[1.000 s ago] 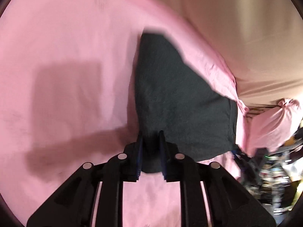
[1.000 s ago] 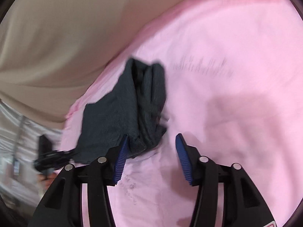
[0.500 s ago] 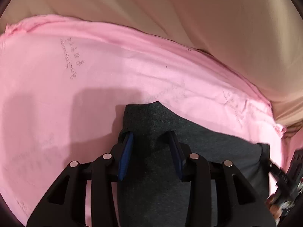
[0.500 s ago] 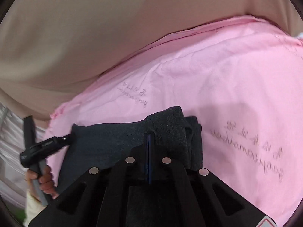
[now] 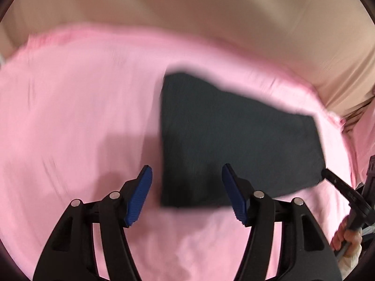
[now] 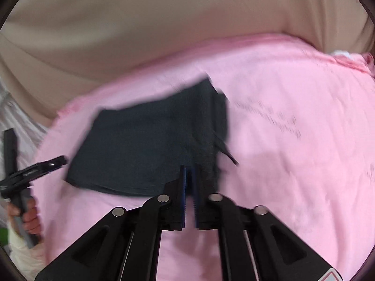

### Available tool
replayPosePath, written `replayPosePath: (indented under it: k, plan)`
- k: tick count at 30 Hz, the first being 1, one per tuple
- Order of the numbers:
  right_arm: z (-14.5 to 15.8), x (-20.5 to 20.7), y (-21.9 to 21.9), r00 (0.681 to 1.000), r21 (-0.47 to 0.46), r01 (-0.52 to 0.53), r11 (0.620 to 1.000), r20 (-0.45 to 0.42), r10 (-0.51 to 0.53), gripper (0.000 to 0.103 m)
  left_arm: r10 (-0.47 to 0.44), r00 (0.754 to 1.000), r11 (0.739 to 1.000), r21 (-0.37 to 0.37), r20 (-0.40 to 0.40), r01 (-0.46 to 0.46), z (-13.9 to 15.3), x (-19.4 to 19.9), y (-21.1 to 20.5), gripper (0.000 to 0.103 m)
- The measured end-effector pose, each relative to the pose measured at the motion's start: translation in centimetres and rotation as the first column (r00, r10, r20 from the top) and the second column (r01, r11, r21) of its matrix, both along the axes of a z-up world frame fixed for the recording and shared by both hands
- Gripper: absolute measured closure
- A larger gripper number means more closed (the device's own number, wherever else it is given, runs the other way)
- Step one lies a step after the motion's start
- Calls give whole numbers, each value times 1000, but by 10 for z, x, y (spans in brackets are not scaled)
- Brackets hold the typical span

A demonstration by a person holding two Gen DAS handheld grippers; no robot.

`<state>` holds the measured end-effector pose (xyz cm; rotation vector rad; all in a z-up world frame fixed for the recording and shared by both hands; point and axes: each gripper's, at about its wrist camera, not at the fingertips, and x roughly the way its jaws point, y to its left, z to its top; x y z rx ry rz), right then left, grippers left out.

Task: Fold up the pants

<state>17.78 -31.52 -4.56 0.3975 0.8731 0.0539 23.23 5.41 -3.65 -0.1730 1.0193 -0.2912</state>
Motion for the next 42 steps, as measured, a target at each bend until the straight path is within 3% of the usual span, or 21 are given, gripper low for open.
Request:
replayPosePath:
  k: [1,2,3,4,5,6,8,10,13,15,19,25,30,33,42]
  plan:
    - [1,-5,-4,1000,43,24,999,-17,-23,103,10,999,999,-36,-31,-11,-13,1,6,44]
    - [8,-12,-4,1000,58,29,998,-5,-29,103,39,999,999,-39,17,-38,-10,-4,12,45]
    - [16,-21,-2,999,41,20,999,30,-21,99,47,999,999,-27,3,-47,-9,-6,14,46]
    - [21,-25,4,998,-9,16,1000,55,-16,96,50,999,997,-64,-7,-51,-6,-8,17,46]
    - [19,-28,7,999,-55,18,998,40,-16,91,58,998,995,-83,-6,-58,-4,-10,19,46]
    - [6,-19,9,999,-106,31,994,-28,-35,88,63,998,995,-78,10,-62,0,-13,19,46]
    - [-9,-16,0,988,-143,78,987,-122,-96,88,83,995,996,-17,49,-82,6,-19,16,46]
    - [10,-42,3,995,-80,92,993,-29,-94,88,77,988,994,61,134,-86,18,-37,8,46]
    - [40,-80,21,989,-105,119,987,106,-107,86,58,963,983,155,263,-102,37,-71,-1,42]
    - [50,-102,30,984,-138,128,982,139,-109,84,47,943,976,184,329,-113,47,-90,-6,30]
    - [56,-124,42,975,-181,148,972,189,-113,75,27,925,970,212,380,-116,56,-119,-13,21]
    - [32,-147,67,977,-241,152,958,183,-109,67,9,923,958,260,385,-118,42,-145,-18,19]
    - [16,-151,74,986,-187,119,975,140,-93,54,4,926,951,283,378,-120,18,-157,-22,15]
    - [17,-158,71,981,-185,152,971,149,-125,46,9,942,963,251,337,-99,2,-155,-20,15]
    - [14,-156,80,983,-257,170,951,113,-145,42,45,951,973,202,306,-111,-6,-151,-15,15]
